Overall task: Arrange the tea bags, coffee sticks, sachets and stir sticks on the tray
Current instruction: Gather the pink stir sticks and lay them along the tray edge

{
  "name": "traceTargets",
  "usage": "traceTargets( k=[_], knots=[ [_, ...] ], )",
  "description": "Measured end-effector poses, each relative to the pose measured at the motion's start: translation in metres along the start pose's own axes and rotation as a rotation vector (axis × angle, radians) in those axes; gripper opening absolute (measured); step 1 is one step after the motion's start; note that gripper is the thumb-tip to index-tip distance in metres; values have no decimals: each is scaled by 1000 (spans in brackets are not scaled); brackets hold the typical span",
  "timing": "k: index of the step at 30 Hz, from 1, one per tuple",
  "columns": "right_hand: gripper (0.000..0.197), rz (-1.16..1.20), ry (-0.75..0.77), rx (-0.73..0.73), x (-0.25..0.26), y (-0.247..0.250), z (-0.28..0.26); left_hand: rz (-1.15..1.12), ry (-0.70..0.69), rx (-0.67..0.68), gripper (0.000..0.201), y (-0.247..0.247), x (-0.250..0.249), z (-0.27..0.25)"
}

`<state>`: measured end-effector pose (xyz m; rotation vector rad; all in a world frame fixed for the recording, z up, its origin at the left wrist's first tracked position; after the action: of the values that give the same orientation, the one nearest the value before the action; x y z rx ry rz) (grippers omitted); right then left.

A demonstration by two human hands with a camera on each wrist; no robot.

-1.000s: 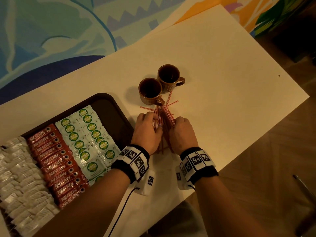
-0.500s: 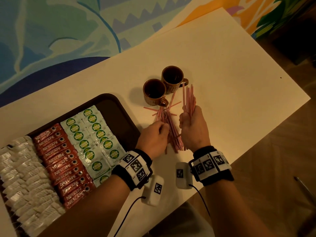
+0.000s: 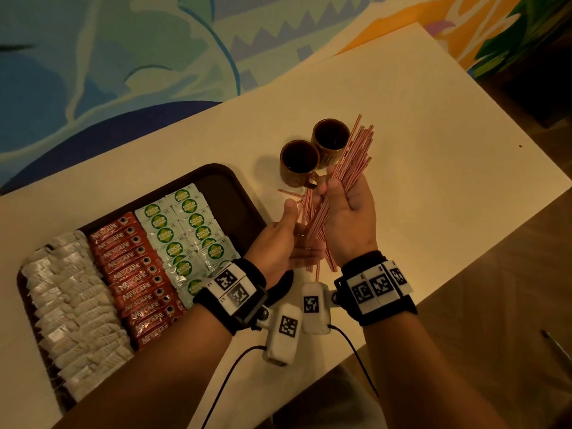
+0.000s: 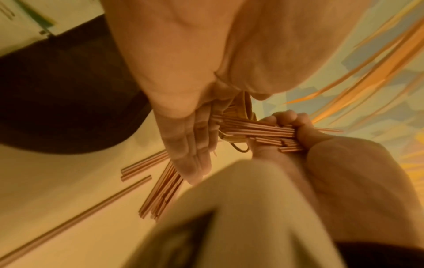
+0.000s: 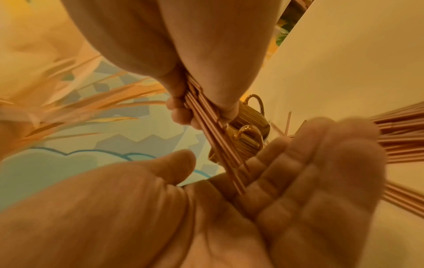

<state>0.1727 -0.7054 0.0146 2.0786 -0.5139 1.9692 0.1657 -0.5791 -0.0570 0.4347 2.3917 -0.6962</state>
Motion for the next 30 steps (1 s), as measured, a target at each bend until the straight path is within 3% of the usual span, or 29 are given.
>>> traceTargets(
  k=[11, 15, 24, 30],
  knots=[
    [24, 21, -42, 184, 0, -35, -17, -193, -40, 136, 81, -3, -23, -9],
    [26, -73, -74, 240, -5, -46, -20, -228, -63, 165, 87, -2, -26, -11],
    [30, -102, -55, 213, 6, -48, -28, -331, -90, 201, 89, 6, -23, -21],
    [11, 6, -21, 220, 9, -53, -28, -341, -103, 214, 93, 9, -23, -28]
  ],
)
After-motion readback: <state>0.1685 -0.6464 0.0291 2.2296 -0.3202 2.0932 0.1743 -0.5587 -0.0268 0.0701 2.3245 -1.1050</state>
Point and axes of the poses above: each hand's wrist, its own z-axis towards the middle knuckle, its own y-axis out of the back of the hand, x = y × z, the point moved 10 cm from there along z, towards the middle knuckle, and after that the axes turned 9 degrees about x, right-handed, at the moved point
